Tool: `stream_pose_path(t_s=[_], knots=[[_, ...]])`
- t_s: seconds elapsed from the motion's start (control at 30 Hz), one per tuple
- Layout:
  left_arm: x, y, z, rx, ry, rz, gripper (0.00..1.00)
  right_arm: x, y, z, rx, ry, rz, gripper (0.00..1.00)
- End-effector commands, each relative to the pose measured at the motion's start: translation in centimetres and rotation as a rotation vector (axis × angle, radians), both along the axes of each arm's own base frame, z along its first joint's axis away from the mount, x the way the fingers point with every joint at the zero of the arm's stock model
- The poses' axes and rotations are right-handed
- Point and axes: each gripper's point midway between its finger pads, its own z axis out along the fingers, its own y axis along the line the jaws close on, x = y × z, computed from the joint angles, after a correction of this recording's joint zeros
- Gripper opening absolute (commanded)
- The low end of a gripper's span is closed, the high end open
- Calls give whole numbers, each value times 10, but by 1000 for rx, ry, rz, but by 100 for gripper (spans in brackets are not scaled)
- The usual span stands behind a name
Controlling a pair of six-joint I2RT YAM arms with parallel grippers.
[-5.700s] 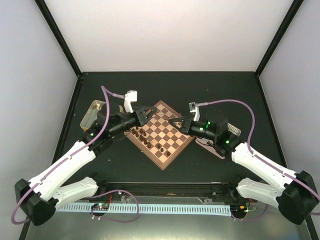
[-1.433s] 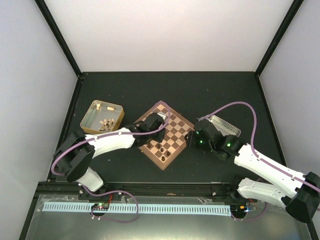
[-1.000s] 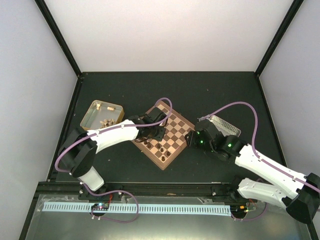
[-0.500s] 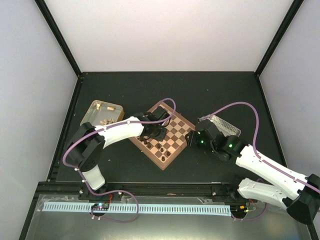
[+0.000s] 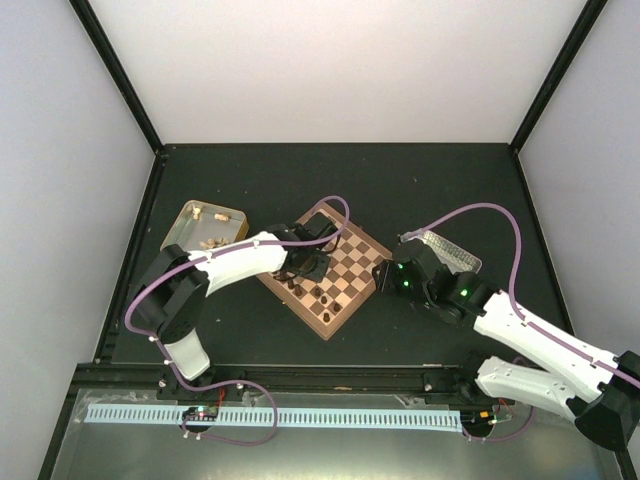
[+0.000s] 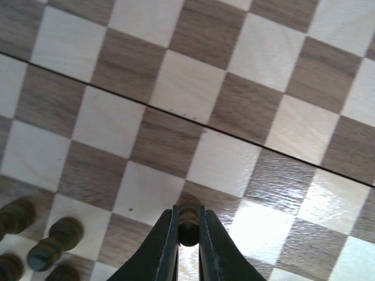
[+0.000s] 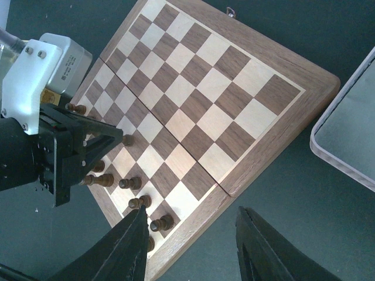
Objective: Set up the chess pieces on the board
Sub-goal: Move the chess piece to the chessboard.
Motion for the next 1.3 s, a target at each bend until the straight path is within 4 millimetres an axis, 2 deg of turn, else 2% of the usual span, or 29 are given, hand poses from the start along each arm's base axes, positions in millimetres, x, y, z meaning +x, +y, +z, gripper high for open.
stream_pose_path(t_s=[0.0,0.17,0.47,0.87,1.1,1.27], knots=[[7,22,19,25,-39,94,6,6,-5,0,-28,-46,-4,43],[6,28,22,18,-22,121,6,6,-3,-3,-40,-48,21,43],[-6,32,15,38,29,90,7,5,-2,-4,-30,-43,21,43],[-7,25,6,44,68,38,11,4,0,-2,-21,-33,22,43],[-11,29,0,72,97,41,13,4,-1,1,-17,-36,15,43],[-10,28,2,72,93,43,17,4,-1,1,-18,-37,18,43]])
